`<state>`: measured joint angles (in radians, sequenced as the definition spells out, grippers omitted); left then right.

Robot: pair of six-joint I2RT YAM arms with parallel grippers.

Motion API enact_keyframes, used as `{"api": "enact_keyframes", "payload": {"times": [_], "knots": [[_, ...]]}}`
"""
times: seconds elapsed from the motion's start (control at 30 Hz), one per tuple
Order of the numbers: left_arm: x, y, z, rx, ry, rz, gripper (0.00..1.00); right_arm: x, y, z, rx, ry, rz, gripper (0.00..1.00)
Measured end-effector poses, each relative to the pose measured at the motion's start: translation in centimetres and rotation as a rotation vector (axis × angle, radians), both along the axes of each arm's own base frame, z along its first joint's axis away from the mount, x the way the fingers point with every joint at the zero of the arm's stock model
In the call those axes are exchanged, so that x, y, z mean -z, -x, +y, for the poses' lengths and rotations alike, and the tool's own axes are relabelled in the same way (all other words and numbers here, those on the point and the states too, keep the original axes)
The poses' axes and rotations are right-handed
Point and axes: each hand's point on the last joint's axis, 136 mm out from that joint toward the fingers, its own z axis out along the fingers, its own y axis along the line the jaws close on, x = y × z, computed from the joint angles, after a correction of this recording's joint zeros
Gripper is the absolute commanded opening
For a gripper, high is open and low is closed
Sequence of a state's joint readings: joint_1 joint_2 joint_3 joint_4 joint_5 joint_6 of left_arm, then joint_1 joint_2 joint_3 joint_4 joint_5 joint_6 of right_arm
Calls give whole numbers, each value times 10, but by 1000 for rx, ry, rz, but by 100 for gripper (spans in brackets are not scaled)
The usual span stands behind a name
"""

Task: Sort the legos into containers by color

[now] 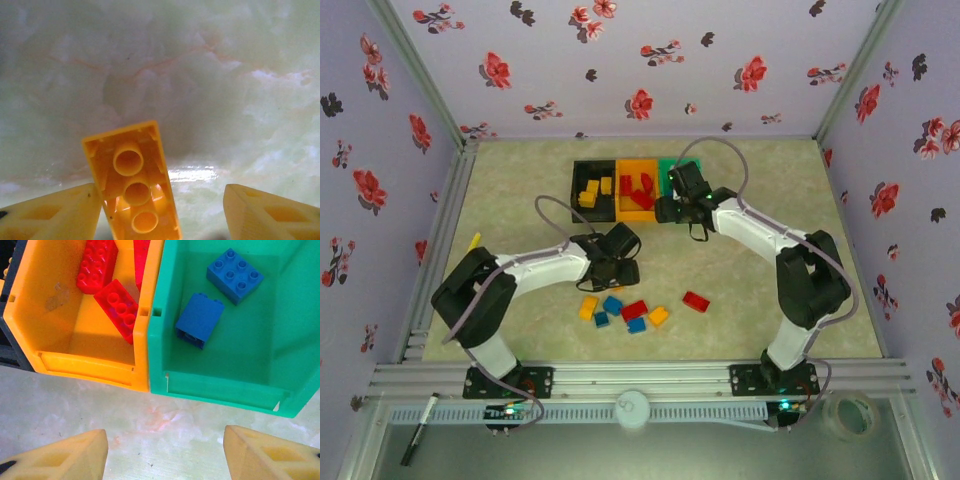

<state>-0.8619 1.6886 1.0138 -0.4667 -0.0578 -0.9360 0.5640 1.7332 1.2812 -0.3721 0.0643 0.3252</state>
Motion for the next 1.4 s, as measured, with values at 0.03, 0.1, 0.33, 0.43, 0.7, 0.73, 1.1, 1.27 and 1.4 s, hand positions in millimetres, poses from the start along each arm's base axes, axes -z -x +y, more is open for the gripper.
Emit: {"api": "enact_keyframes", "payload": {"times": [0.03,0.1,0.33,0.43,0.7,0.73,1.1,1.27,1.4], "knots": [[1,-2,-2,3,-3,1,63,0,1,-1,1,1,0,63],[3,-5,-5,13,-7,0,61,1,3,-3,4,6,0,63],[8,-9,-10,46,-27,1,51,-6,11,-11,12,7,-15,63],[9,-10,-11,54,-38,4,48,-5,13,-12,14,9,-16,64],[11,-13,-10,78,-70,3,35,-2,16,-15,15,16,-9,63],[10,-14,-11,82,-72,0,33,-1,16,-15,16,17,-9,63],[-23,-45,-11,147,-121,-84,29,-8,17,-19,33,12,-27,63],[-57,-84,0,150,-134,-164,29,-6,24,-27,49,17,-24,63],[-83,-114,15,145,-148,-219,29,-4,28,-33,58,20,-21,63]]}}
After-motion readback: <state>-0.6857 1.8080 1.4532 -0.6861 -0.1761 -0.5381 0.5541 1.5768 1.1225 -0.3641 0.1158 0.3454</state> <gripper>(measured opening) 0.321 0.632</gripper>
